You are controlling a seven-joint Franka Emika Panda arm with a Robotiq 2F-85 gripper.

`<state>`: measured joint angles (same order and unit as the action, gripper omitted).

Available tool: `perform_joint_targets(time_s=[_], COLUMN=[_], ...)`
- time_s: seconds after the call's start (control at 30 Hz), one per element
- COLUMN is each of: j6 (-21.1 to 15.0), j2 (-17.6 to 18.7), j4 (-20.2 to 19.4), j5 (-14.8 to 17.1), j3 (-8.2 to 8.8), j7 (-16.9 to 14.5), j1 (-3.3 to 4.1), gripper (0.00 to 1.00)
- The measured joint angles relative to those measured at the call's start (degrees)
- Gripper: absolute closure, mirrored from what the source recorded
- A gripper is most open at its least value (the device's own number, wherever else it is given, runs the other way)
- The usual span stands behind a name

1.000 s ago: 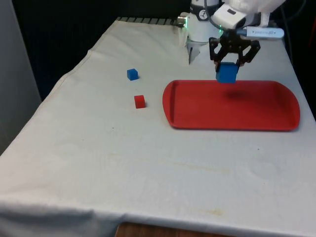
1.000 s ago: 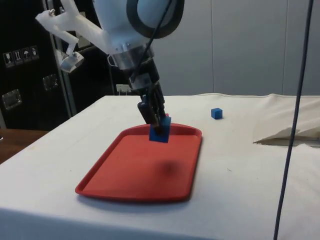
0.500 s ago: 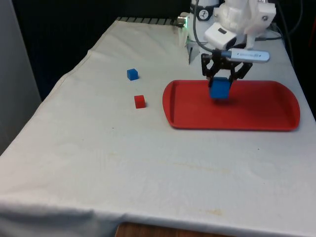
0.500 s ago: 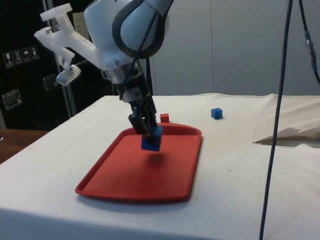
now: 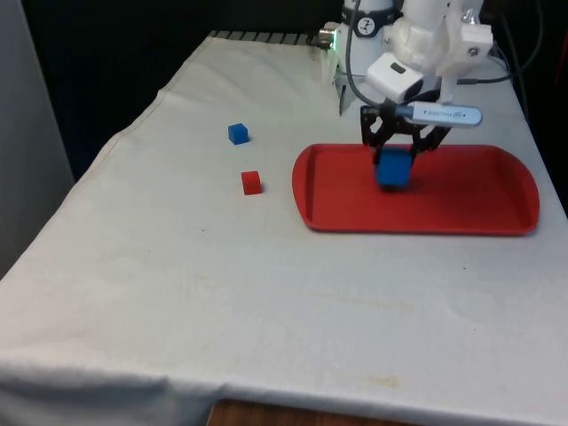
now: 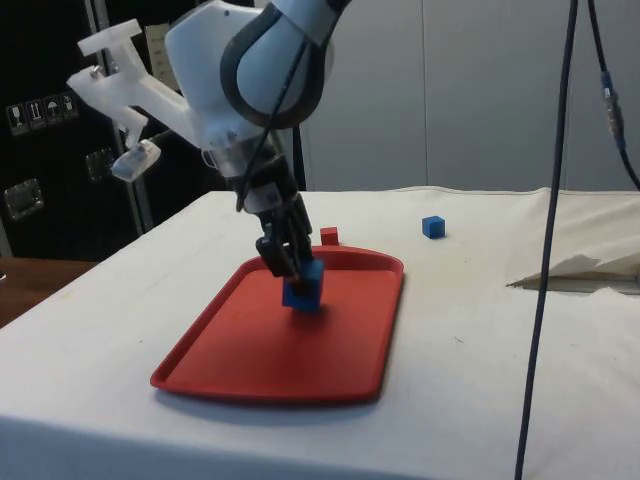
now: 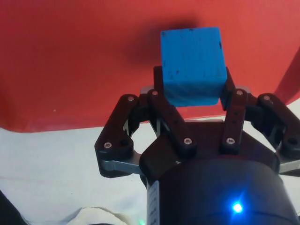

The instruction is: Pick up the largest block and place it onto the tray.

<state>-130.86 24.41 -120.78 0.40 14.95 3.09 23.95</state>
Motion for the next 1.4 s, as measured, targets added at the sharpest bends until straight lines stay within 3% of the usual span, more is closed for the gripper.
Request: perform_joint_targets(time_s=[0.1,0.17,0.43,0.9,1.4], j6=[-0.3,-0.3,-0.3,-0.3,3.0], j2=[0.9,1.0,1.0,1.0,-4.5], j4=[0.4,0.7,0.7,0.9,1.3], j5=[0.0,0.0,0.0,0.0,-0.9], j3=[0.0,0.0,0.0,0.0,0.0], j7=[0.0,0.0,0.0,0.0,0.7], j1=[0.0,0.0,0.0,0.06,0.52], gripper=[0.99,0.87,0.0,0.0,0.0])
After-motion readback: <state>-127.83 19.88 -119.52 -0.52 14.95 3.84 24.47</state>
